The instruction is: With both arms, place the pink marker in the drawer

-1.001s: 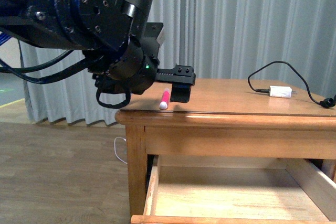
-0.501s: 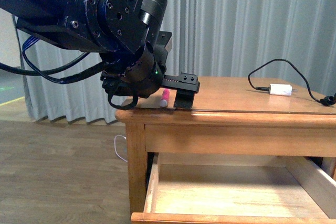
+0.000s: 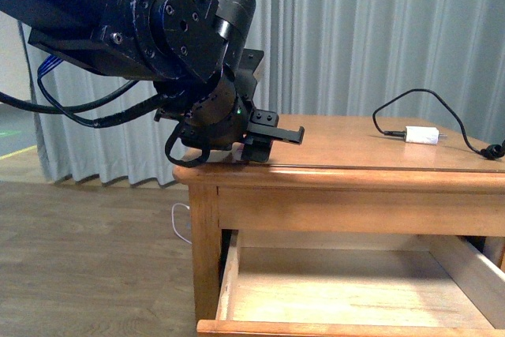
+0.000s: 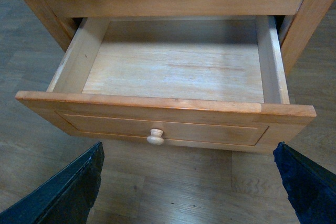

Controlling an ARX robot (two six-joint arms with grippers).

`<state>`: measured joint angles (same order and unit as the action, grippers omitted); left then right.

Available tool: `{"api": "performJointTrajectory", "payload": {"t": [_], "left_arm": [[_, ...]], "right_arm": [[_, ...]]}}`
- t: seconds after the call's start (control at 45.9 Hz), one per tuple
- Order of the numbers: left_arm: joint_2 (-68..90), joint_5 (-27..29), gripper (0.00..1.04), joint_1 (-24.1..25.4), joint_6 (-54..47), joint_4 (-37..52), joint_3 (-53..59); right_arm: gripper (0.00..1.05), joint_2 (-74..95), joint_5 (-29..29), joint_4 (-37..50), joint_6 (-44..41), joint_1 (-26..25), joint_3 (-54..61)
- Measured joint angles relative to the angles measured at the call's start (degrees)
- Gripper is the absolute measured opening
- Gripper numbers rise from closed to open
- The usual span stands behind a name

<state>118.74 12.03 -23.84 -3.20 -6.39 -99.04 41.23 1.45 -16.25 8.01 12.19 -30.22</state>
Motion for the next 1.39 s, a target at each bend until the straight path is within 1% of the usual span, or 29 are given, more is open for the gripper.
{"api": "performJointTrajectory", "payload": {"t": [0.109, 0.174, 0.218, 0.326, 0.435, 0.631, 0.653, 0.784, 0.892, 0.936, 1.045, 1.219, 1.306, 1.393], "left_arm": [[-0.04, -0.04, 0.23, 0.24, -0.15, 0.85, 0.79], [-0.39, -0.28, 0.16, 0.46, -0.35, 1.46, 1.40], [-0.74, -0.66, 0.15, 0.59, -0.72, 1.97, 1.97], [-1.97, -2.91, 0.14, 0.98, -1.75, 4.37, 4.24], [-4.48, -7.89, 0.14, 1.42, -4.39, 8.92, 8.79], [-12.22, -18.99, 0.14, 2.43, -9.97, 15.28, 17.59], [-14.25, -21.29, 0.14, 2.64, -10.82, 16.06, 19.32], [-23.02, -30.27, 0.14, 3.32, -15.34, 17.49, 25.77], [-26.40, -33.75, 0.14, 3.43, -18.03, 17.59, 29.83], [-26.60, -34.51, 0.14, 3.21, -18.91, 17.66, 31.52], [-25.40, -34.29, 0.14, 1.92, -20.72, 18.21, 35.12], [-20.26, -31.06, 0.14, -1.49, -21.86, 21.42, 36.17], [-16.68, -28.48, 0.14, -3.10, -21.81, 22.97, 36.06], [-13.79, -26.97, 0.14, -4.00, -21.57, 23.80, 35.71]], "right_arm": [[0.96, 0.00, 0.00, 0.00, 0.00, 0.00, 0.00], [0.96, 0.00, 0.00, 0.00, 0.00, 0.00, 0.00], [0.96, 0.00, 0.00, 0.00, 0.00, 0.00, 0.00], [0.96, 0.00, 0.00, 0.00, 0.00, 0.00, 0.00], [0.96, 0.00, 0.00, 0.00, 0.00, 0.00, 0.00], [0.96, 0.00, 0.00, 0.00, 0.02, 0.00, 0.00], [0.96, 0.00, 0.00, 0.00, 0.00, 0.00, 0.00], [0.96, 0.00, 0.00, 0.00, 0.00, 0.00, 0.00], [0.96, 0.00, 0.00, 0.00, 0.00, 0.00, 0.00], [0.96, 0.00, 0.00, 0.00, 0.00, 0.00, 0.00], [0.96, 0.00, 0.00, 0.00, 0.00, 0.00, 0.00], [0.96, 0.00, 0.00, 0.00, 0.00, 0.00, 0.00], [0.96, 0.00, 0.00, 0.00, 0.00, 0.00, 0.00], [0.96, 0.00, 0.00, 0.00, 0.00, 0.00, 0.00]]}}
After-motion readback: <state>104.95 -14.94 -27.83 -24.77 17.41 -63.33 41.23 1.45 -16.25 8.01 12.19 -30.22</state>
